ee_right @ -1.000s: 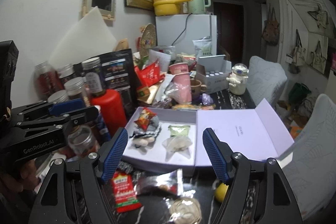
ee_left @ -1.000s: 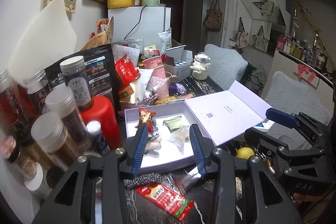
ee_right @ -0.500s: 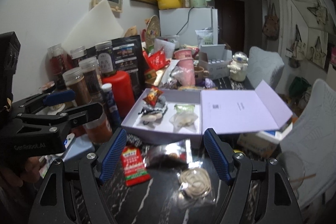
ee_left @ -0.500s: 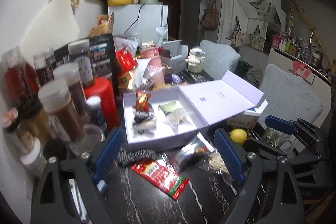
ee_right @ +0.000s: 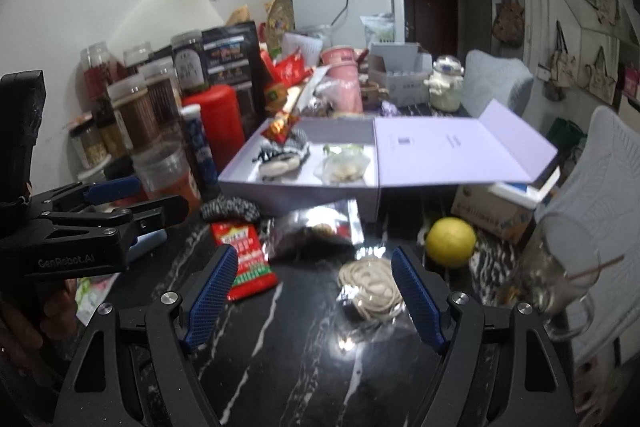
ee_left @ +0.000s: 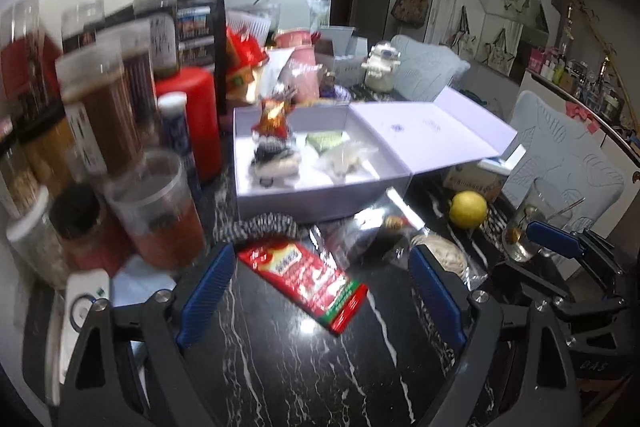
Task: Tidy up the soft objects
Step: 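Grasp the long red chili snack packet with the right gripper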
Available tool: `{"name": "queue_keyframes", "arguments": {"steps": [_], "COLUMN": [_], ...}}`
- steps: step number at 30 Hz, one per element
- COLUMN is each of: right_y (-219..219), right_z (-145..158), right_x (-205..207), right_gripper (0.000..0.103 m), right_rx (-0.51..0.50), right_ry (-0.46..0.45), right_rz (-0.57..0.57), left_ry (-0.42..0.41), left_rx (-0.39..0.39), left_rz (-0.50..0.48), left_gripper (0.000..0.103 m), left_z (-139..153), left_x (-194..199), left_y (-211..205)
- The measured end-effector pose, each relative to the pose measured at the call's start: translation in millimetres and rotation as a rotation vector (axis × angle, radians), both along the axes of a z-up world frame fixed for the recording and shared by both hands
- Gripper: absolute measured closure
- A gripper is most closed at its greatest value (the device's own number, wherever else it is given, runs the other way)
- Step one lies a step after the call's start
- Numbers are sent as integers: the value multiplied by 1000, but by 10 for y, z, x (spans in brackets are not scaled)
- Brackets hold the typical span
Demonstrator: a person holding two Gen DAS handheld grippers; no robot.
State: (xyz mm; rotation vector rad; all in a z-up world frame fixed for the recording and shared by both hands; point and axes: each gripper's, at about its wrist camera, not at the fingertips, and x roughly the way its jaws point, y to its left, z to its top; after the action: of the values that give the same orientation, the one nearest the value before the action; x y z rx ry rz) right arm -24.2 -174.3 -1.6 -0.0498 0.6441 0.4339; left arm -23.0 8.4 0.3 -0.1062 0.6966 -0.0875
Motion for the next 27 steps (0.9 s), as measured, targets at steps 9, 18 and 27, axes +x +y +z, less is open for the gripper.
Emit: {"name": "queue_keyframes", "arguments": {"steps": [9,18,27], "right_y": [-20,33,458], "right_z": [-385,-659,-763], "right_x": [93,286,475], "right_gripper": [23,23,23], "right_rx": [-12,-26,-45], "right_ry": [100,163,185], "right_rz": [-23,6,134], "left_ry": [78,146,196], "left_rx": [-20,-3,-35], "left_rz": [12,30,79], "left_gripper": [13,13,13], "left_z": [-393,-638,-681], "left_x": [62,229,125], "left_y": [35,63,403]}}
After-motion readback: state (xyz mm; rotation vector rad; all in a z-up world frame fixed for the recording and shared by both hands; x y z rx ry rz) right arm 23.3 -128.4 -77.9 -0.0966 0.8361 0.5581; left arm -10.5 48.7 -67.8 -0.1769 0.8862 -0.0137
